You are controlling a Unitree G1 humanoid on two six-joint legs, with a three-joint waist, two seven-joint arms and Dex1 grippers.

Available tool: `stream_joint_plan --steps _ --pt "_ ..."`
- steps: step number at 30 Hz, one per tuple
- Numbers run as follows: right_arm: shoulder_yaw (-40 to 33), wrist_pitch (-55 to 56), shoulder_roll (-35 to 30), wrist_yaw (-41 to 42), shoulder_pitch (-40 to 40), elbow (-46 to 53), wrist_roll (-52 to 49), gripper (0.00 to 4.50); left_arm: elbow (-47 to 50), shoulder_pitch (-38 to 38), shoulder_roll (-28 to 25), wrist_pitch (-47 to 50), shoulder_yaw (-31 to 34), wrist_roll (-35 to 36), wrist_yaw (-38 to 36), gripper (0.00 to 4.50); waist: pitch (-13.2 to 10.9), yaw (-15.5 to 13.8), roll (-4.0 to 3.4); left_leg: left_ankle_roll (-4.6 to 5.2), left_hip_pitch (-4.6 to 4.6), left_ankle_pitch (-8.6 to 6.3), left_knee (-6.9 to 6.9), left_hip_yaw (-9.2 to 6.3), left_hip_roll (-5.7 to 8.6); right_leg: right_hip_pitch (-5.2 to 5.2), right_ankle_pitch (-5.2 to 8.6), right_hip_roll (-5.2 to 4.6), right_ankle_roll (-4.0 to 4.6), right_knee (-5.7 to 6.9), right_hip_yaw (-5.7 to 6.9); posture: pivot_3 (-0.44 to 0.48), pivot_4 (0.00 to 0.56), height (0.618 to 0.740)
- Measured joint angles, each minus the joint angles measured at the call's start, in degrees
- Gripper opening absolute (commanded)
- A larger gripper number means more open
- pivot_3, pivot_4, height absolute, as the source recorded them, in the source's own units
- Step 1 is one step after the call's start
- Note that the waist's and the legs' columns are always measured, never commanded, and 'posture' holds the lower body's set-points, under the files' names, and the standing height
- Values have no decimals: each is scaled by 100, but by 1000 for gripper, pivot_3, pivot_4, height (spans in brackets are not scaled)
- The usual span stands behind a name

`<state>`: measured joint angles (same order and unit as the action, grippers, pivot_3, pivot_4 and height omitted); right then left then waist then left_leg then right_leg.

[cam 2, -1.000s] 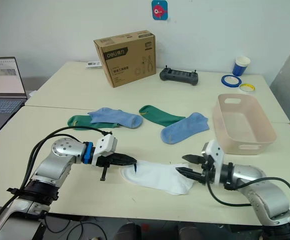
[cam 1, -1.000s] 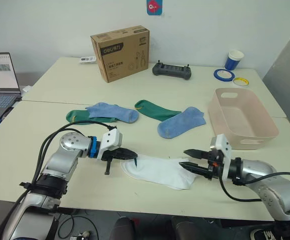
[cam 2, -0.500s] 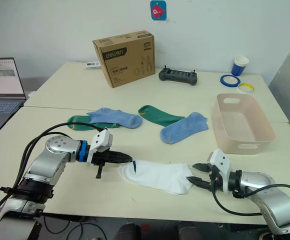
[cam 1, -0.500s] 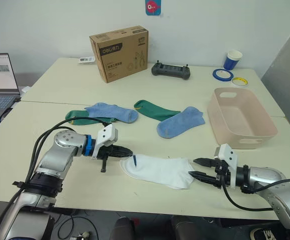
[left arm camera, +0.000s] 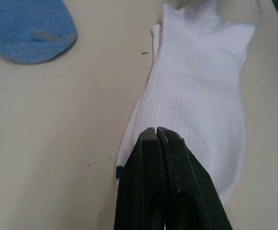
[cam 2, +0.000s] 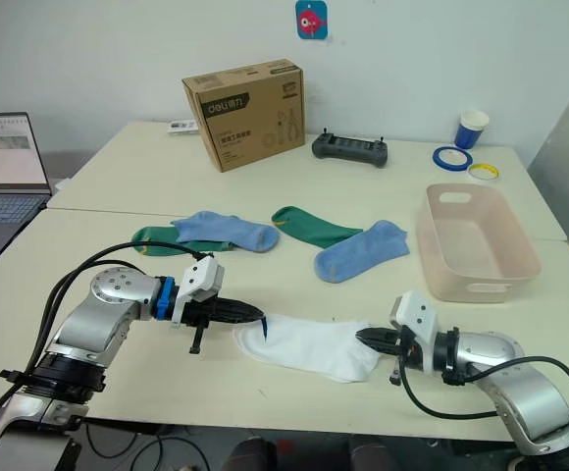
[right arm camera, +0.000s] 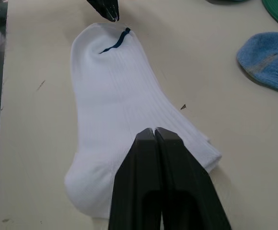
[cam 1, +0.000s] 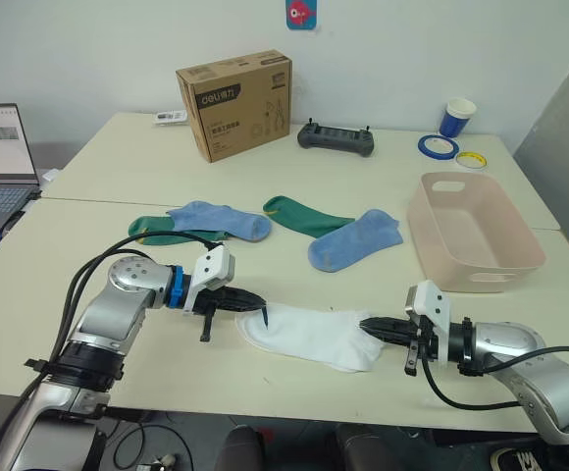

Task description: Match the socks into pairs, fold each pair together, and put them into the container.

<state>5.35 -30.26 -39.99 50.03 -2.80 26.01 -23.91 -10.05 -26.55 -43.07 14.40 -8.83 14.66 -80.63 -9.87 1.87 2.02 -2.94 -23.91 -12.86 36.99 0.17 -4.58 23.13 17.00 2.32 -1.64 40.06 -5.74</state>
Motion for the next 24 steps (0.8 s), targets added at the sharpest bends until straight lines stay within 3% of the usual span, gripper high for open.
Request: stream_joint_plan --steps 5,7,12,21,24 --pt "-69 4 1 -2 -8 -1 -4 210 1 69 -69 143 -46 -127 4 0 0 -2 0 0 0 0 0 2 0 0 0 0 0 0 -1 0 150 740" --pt "-78 0 12 -6 -8 -1 -18 590 0 120 -68 143 -76 -168 14 0 0 -2 0 0 -1 0 0 1 0 0 0 0 0 0 0 0 150 740" --pt "-93 -13 13 -7 -3 11 -73 2323 0 120 -66 143 -91 -220 23 0 0 -3 0 0 0 0 0 1 0 0 0 0 1 0 -1 0 150 740" --pt "-88 -9 16 36 1 165 -196 2323 -153 -64 -49 120 -91 -243 12 0 0 -3 0 0 -1 0 1 1 0 0 0 0 0 0 -1 0 150 740" --pt "-88 -8 20 34 -1 165 -196 2362 -172 -73 -47 119 -90 -222 0 578 0 -3 0 0 -1 0 0 0 0 1 0 0 0 0 0 0 150 740"
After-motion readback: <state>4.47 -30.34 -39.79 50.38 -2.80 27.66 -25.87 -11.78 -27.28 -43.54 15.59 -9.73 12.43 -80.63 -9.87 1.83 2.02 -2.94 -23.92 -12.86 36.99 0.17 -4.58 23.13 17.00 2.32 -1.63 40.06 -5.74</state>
